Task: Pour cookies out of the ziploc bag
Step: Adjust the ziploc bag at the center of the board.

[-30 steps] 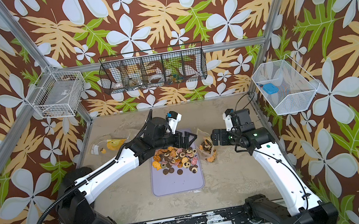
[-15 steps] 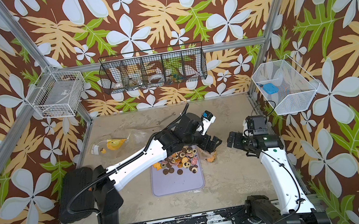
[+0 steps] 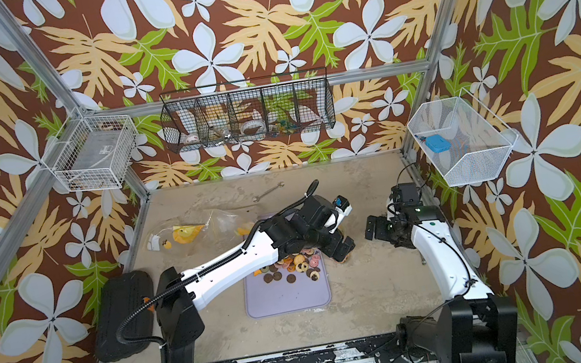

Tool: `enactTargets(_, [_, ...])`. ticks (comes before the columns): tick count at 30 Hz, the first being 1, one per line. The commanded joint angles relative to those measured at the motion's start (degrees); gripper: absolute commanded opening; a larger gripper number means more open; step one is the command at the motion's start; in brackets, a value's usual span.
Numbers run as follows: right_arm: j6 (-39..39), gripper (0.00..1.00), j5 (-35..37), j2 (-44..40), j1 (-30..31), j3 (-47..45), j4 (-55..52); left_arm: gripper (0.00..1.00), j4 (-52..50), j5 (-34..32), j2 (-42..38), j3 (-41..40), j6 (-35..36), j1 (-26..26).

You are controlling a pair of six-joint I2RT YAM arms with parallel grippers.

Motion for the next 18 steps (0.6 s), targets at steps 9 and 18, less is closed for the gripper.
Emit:
enactTargets(9, [-2.4, 1.00, -0.5, 0.5, 0.0, 2.2, -0.1, 0.94, -0.4, -2.8, 2.4, -0.3, 2.7, -2.2])
enactTargets(18, [-3.3, 1.00, -2.0, -0.5, 0.0, 3.0, -0.9, 0.76, -3.0, -3.2, 5.5, 1.9, 4.3, -3.1])
